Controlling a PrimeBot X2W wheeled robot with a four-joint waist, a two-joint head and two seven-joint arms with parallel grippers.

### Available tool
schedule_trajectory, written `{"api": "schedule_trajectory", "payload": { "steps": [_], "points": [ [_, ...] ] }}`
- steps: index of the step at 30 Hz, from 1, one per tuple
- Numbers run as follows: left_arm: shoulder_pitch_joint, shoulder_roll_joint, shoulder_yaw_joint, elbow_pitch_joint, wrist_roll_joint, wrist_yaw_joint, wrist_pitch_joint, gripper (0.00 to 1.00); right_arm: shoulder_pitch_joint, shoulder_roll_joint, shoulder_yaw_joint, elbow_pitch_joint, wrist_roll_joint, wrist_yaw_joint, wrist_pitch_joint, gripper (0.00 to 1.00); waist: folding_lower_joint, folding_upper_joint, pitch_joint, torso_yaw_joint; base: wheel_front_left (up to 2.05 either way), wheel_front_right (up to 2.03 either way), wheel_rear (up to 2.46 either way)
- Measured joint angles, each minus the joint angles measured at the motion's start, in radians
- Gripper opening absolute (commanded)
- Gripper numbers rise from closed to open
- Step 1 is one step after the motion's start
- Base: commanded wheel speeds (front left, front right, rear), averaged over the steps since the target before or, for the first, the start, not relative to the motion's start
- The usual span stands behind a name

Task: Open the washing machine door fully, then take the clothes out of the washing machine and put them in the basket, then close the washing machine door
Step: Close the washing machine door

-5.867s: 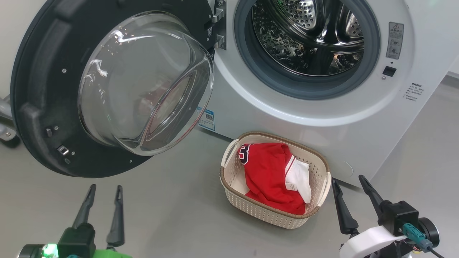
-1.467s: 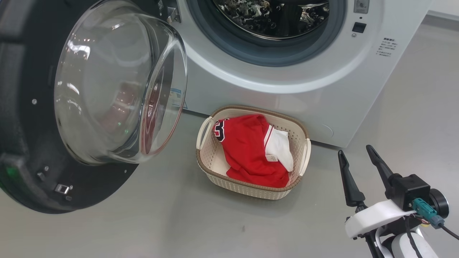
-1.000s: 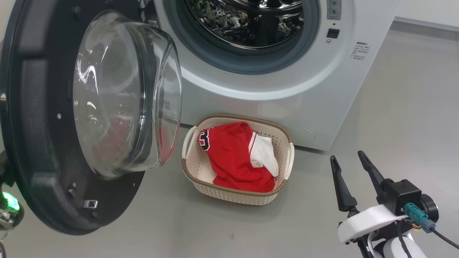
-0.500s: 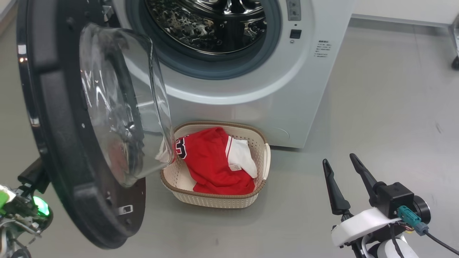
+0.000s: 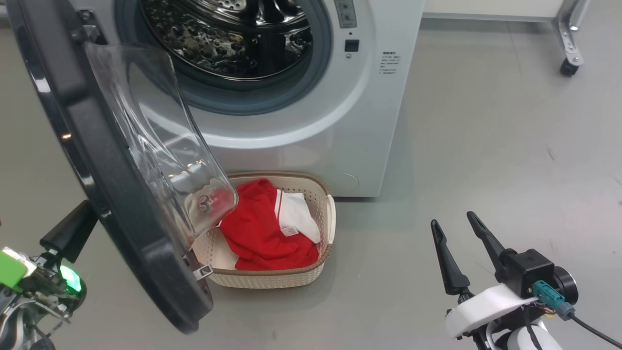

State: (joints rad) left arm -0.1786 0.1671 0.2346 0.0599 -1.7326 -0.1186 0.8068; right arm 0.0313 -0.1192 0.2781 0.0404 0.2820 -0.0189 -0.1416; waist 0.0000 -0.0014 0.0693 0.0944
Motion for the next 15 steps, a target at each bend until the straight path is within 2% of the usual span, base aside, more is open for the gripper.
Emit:
{"api": "schedule_trajectory", "payload": {
  "steps": [6,15],
  "points": [
    [0.002,-0.009,-0.01,-0.025,0.001,-0.001,-0.007,0.0,0.0,0.0,-0.009,-0.003,0.0,-0.003,0.0,1.0,0.0,0.0,0.007,-0.034,0.0,0.0,0.0],
    [0.01,-0.032,0.011,-0.052,0.007,-0.001,-0.035,0.0,0.0,0.0,-0.019,-0.013,0.0,-0.01,-0.002,1.0,0.0,0.0,0.034,-0.039,0.0,0.0,0.0]
  ]
}}
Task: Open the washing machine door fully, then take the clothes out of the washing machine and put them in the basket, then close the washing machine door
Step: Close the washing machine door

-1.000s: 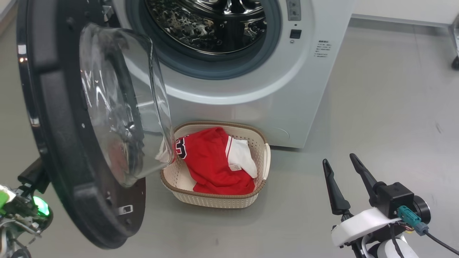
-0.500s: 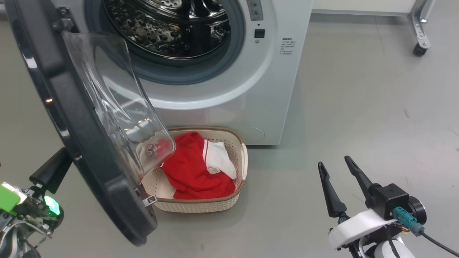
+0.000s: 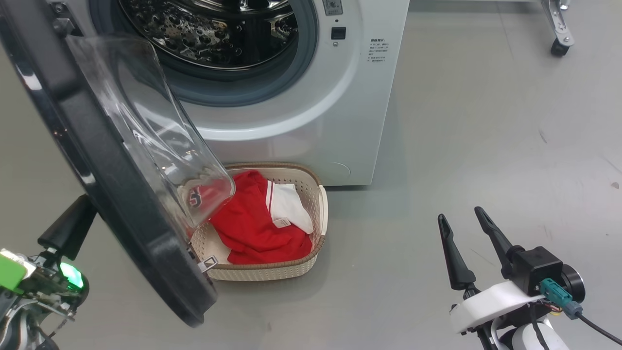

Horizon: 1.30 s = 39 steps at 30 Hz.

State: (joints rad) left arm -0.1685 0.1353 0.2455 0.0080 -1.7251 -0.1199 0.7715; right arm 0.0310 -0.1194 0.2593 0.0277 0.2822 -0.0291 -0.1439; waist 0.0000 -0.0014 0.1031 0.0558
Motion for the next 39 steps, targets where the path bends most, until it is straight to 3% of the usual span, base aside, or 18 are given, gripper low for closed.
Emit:
{"api": "schedule_trajectory", "payload": {
  "steps": [9,10,11,13,21,28,39],
  "points": [
    [0.03,-0.026,0.069,-0.022,-0.004,0.0,-0.05,0.0,-0.002,-0.004,-0.011,0.001,0.0,0.0,-0.007,1.0,0.0,0.0,0.01,0.006,0.0,0.0,0.0],
    [0.031,-0.029,0.077,-0.027,-0.006,0.0,-0.056,0.18,-0.002,-0.005,-0.012,0.002,0.0,0.0,-0.007,1.0,0.0,0.0,0.01,0.007,0.0,0.0,0.0],
    [0.032,-0.032,0.083,-0.034,-0.008,0.0,-0.061,0.55,-0.002,-0.005,-0.012,0.003,0.0,0.0,-0.007,1.0,0.0,0.0,0.009,0.008,0.0,0.0,0.0],
    [0.034,-0.04,0.094,-0.047,-0.008,0.0,-0.074,1.0,-0.002,-0.005,-0.014,0.009,0.0,0.0,-0.011,1.0,0.0,0.0,0.006,0.009,0.0,0.0,0.0],
    [0.052,-0.06,0.167,-0.122,0.043,0.0,-0.188,1.0,-0.002,-0.008,-0.028,0.012,0.007,-0.01,-0.016,1.0,0.0,0.0,-0.006,0.024,0.0,0.0,0.0],
    [0.052,-0.069,0.176,-0.188,0.224,0.0,-0.296,1.0,-0.002,-0.012,-0.021,0.014,0.008,-0.009,-0.017,1.0,0.0,0.0,-0.016,0.035,0.0,0.0,0.0],
    [0.179,0.093,0.031,-0.288,0.813,0.0,-0.449,1.0,-0.002,-0.012,-0.02,0.015,0.008,-0.009,-0.017,1.0,0.0,0.0,-0.026,0.028,0.0,0.0,0.0]
  ]
}}
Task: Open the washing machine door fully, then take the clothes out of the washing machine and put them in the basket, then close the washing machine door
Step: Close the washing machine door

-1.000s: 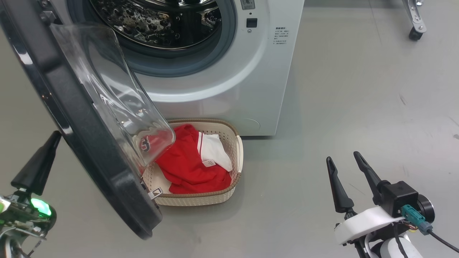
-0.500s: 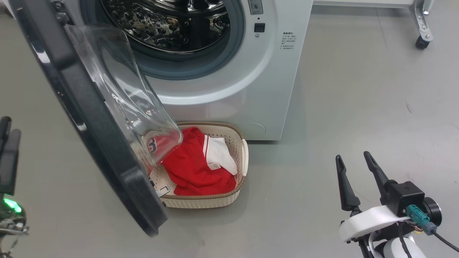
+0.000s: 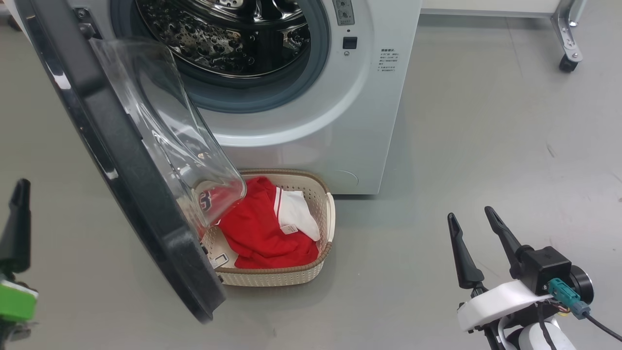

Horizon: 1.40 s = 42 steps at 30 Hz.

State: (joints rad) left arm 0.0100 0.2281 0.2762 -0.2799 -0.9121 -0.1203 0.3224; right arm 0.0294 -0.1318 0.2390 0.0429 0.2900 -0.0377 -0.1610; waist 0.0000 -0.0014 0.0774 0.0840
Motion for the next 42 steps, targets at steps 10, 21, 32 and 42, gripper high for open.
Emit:
{"api": "schedule_trajectory", "payload": {
  "steps": [10,21,32,42],
  "points": [
    [0.102,0.004,-0.101,0.06,0.357,-0.001,-0.158,1.0,0.0,-0.003,-0.001,0.001,0.0,0.0,0.0,1.0,0.0,0.0,-0.003,0.0,0.0,0.0,0.0],
    [0.132,-0.053,-0.18,0.132,0.513,0.056,-0.265,1.0,0.002,-0.006,0.003,0.013,0.0,-0.001,0.0,1.0,0.0,0.0,-0.017,-0.002,0.0,0.0,0.0],
    [0.152,-0.083,-0.216,0.181,0.581,0.101,-0.326,1.0,0.032,-0.004,0.005,0.031,0.0,-0.009,0.0,1.0,0.0,0.0,-0.035,-0.003,0.0,0.0,0.0],
    [0.16,-0.098,-0.226,0.207,0.598,0.128,-0.359,1.0,0.042,-0.004,0.006,0.034,0.0,-0.009,0.0,1.0,0.0,0.0,-0.049,-0.007,0.0,0.0,0.0]
  ]
}}
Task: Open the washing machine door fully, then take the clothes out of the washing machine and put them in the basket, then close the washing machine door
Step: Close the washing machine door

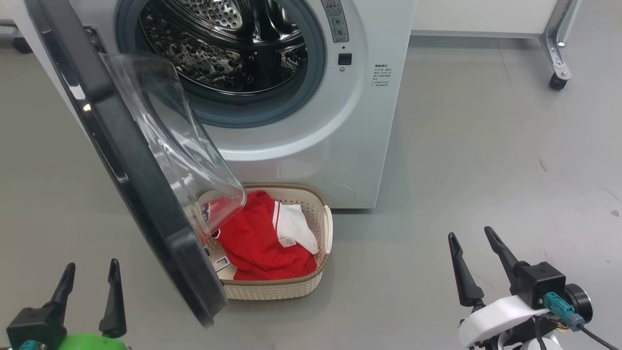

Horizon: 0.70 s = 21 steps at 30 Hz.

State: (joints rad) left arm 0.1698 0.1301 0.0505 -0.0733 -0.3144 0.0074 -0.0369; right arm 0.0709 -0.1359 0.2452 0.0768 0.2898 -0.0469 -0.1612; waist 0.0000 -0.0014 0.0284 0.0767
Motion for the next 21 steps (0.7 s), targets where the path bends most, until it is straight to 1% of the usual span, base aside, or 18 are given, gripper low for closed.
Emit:
{"api": "schedule_trajectory", "payload": {
  "steps": [17,18,19,20,21],
  "points": [
    [0.002,-0.011,-0.013,0.022,0.023,0.023,-0.027,0.99,0.003,0.0,0.004,-0.001,0.0,-0.002,0.0,1.0,0.0,0.0,-0.009,-0.003,0.0,0.0,0.0],
    [0.002,-0.011,-0.013,0.023,0.026,0.023,-0.027,0.49,0.004,0.0,0.004,-0.002,0.0,-0.002,0.0,1.0,0.0,0.0,-0.009,-0.003,0.0,0.0,0.0],
    [0.002,-0.011,-0.014,0.024,0.027,0.023,-0.027,0.49,0.005,0.0,0.004,-0.002,0.0,-0.002,0.0,1.0,0.0,0.0,-0.009,-0.003,0.0,0.0,0.0],
    [0.002,-0.011,-0.015,0.024,0.027,0.023,-0.028,0.0,0.005,0.0,0.004,-0.002,0.0,-0.002,0.0,1.0,0.0,0.0,-0.009,-0.003,0.0,0.0,0.0],
    [0.002,-0.011,-0.017,0.024,0.027,0.023,-0.028,0.0,0.005,0.0,0.005,-0.003,0.0,-0.002,0.0,1.0,0.0,0.0,-0.009,-0.003,0.0,0.0,0.0]
  ]
}}
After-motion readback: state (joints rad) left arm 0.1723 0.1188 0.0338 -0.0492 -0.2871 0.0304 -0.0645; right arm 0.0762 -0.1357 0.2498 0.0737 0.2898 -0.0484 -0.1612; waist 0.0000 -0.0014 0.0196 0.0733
